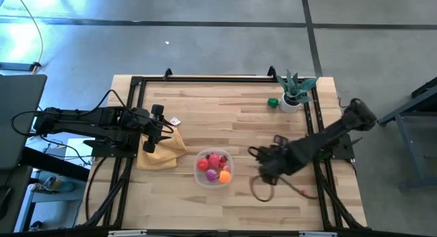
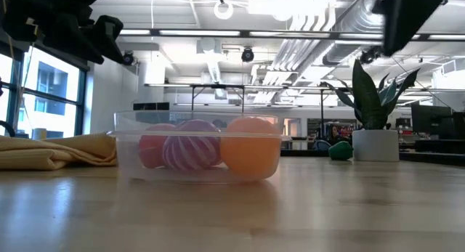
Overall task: Pick and placing Produce into tupperware
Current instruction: Put the pink peach into the transparent bin
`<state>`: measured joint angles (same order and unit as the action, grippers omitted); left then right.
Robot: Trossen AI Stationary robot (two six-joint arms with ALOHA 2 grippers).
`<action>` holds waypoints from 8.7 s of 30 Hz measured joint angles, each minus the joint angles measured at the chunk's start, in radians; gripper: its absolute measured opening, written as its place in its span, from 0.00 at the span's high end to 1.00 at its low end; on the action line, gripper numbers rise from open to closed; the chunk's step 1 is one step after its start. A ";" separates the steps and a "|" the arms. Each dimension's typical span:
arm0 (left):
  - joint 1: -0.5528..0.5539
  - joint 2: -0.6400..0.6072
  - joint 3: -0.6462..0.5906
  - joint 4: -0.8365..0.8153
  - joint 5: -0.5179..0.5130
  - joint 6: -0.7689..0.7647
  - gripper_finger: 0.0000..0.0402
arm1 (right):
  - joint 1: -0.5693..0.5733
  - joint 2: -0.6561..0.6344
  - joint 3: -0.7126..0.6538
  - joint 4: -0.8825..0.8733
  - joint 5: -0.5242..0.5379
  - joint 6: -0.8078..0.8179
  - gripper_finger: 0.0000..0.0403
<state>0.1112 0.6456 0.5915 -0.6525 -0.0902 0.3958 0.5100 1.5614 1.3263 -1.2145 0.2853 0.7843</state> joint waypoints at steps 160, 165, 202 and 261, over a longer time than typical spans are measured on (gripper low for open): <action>0.000 0.000 0.000 0.000 0.000 0.000 0.45 | 0.576 0.036 -0.503 0.464 -0.309 1.205 0.68; 0.000 0.000 0.000 0.000 0.000 0.000 0.45 | 0.570 -0.035 -0.502 0.528 -0.126 1.191 0.68; 0.000 0.000 0.000 0.000 0.000 0.000 0.45 | -0.292 0.015 -0.502 1.507 -0.237 -0.498 0.68; 0.000 0.000 0.000 0.000 0.000 0.000 0.45 | -0.278 0.244 -0.502 1.593 -0.259 -0.585 0.68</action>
<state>0.1112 0.6453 0.5915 -0.6529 -0.0906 0.3958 0.2321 1.8057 0.8242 0.3785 0.0267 0.1997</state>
